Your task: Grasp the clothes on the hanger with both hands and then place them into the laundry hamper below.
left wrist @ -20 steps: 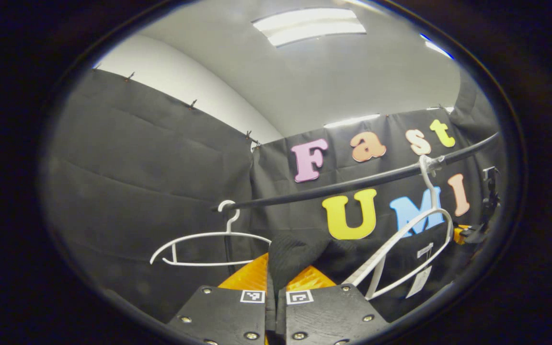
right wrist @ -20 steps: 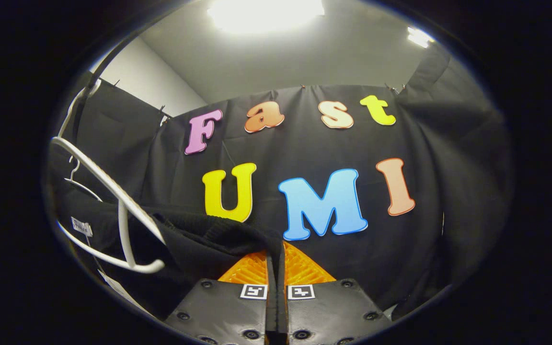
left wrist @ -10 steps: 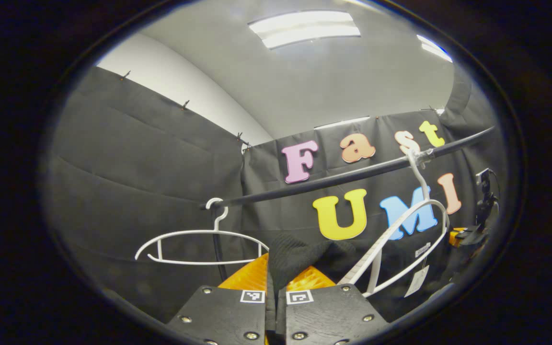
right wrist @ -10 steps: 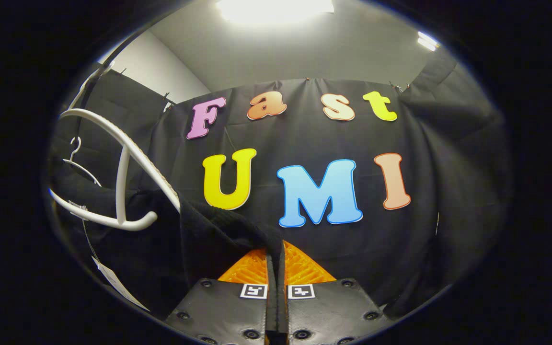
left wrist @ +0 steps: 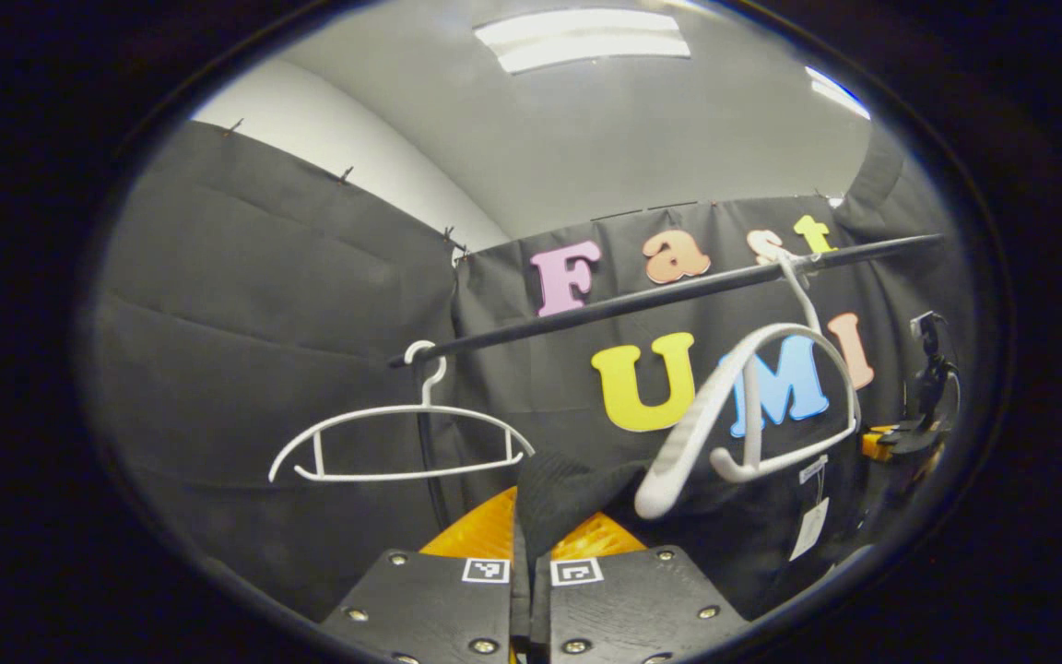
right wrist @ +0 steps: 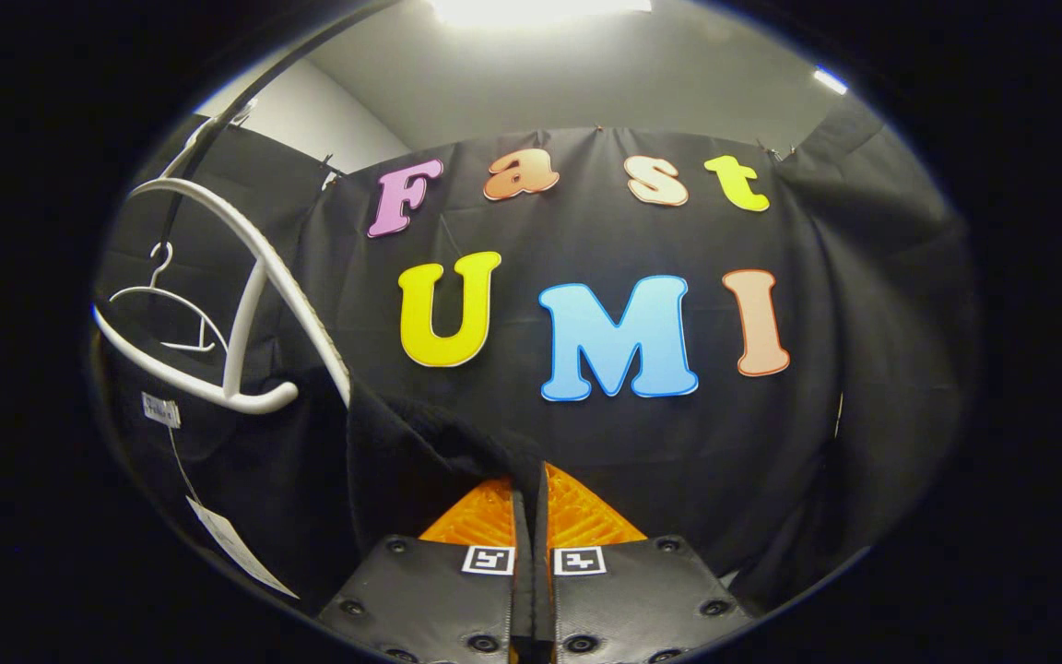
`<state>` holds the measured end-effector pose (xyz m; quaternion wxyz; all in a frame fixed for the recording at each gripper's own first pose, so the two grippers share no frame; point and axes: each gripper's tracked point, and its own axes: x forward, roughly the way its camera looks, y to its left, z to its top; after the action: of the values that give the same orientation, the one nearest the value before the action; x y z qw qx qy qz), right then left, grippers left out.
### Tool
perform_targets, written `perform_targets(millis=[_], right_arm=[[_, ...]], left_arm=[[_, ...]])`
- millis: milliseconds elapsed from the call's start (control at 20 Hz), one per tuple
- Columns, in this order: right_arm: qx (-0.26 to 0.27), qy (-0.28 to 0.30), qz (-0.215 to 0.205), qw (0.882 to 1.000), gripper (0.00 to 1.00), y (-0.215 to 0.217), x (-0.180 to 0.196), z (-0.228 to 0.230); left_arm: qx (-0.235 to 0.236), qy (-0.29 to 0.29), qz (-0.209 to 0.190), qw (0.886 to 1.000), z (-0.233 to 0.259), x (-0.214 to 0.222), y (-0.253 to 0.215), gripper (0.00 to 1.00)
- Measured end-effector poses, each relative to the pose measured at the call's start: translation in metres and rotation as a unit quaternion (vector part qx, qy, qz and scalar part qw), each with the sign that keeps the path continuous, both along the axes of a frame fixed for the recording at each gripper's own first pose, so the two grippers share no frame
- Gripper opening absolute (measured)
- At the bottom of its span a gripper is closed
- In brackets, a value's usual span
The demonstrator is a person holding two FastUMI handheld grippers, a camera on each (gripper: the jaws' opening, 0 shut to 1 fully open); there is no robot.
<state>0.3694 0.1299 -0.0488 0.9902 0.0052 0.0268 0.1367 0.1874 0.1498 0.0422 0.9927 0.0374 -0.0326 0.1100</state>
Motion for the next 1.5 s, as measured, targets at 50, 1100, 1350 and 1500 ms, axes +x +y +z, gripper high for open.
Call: perform_targets(millis=[50, 1100, 1350, 1500], right_arm=[[-0.006, 0.003, -0.003, 1.000, 0.01, -0.001, -0.002, -0.005], [-0.060, 0.022, 0.008, 0.998, 0.01, -0.012, -0.154, -0.042], [-0.064, 0.029, 0.031, 0.997, 0.01, 0.006, -0.198, -0.048], [-0.065, 0.040, 0.043, 0.996, 0.01, 0.020, -0.219, -0.057]], left_arm=[[0.003, 0.003, -0.001, 1.000, -0.006, 0.003, -0.003, 0.01], [-0.017, 0.057, -0.127, 0.990, -0.083, -0.058, -0.115, 0.01], [-0.038, 0.067, -0.169, 0.983, -0.102, -0.061, -0.149, 0.01], [-0.054, 0.074, -0.190, 0.978, -0.114, -0.062, -0.163, 0.01]])
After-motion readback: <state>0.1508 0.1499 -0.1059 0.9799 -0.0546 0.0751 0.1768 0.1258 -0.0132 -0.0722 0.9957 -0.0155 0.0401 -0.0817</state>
